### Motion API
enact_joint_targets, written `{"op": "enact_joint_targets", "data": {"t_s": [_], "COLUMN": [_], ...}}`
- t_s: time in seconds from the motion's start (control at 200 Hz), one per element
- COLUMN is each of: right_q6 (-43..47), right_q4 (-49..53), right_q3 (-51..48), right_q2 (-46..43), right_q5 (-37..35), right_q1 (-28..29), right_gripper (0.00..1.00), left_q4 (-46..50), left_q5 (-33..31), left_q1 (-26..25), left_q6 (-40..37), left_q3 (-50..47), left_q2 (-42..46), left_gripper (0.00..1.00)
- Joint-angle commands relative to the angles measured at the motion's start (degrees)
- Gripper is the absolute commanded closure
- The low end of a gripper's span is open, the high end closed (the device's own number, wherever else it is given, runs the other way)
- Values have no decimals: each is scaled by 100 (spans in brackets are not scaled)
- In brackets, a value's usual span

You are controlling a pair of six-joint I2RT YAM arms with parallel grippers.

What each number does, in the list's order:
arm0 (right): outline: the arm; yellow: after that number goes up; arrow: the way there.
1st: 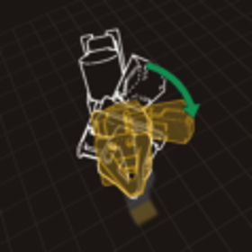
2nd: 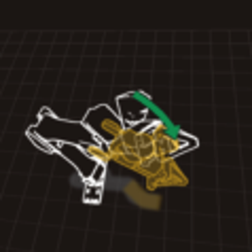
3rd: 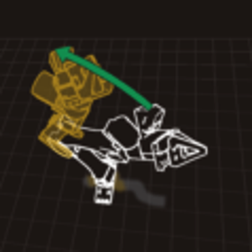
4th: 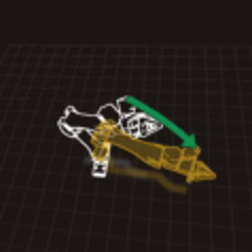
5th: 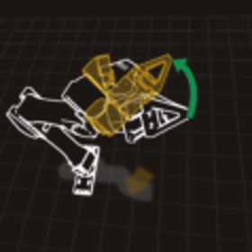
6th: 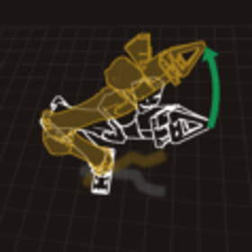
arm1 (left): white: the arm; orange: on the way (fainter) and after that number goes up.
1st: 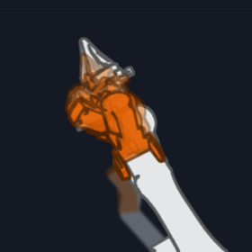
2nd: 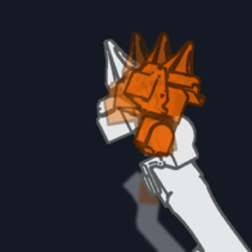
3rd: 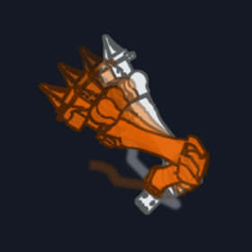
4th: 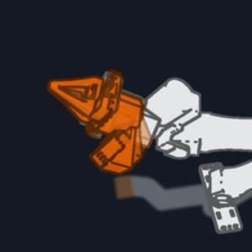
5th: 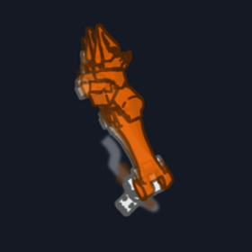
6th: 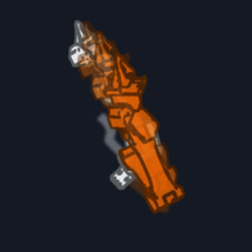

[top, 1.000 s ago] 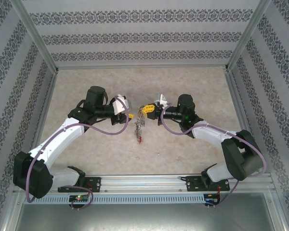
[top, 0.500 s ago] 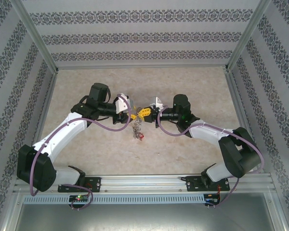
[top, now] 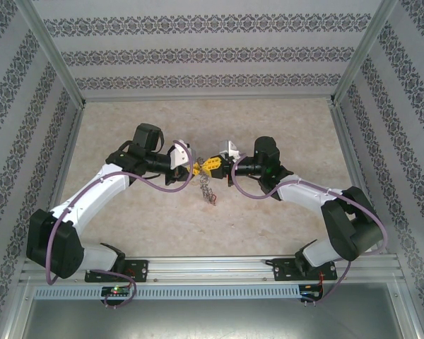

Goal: Put the keys on the keyring

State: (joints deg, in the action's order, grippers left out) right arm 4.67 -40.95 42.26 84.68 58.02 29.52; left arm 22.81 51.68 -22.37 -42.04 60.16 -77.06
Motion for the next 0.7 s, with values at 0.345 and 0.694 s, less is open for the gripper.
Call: {"op": "enact_joint_targets", "data": {"t_s": [0.345,0.694], "right_q6": [-1014,-1184], "right_q4": [-1704,-2058], "right_q3": [122,101], "right_q2": [17,341], "right_q5": [-307,-417], "right_q1": [19,246], "right_gripper": [100,100], "left_q4": [73,-659], "left_q5": [157,508], "left_q1": [5,-42], "left_q6": [-81,496], "left_q3": [-4,-91], "left_q2": [-97,-150], "left_gripper": [100,100]}}
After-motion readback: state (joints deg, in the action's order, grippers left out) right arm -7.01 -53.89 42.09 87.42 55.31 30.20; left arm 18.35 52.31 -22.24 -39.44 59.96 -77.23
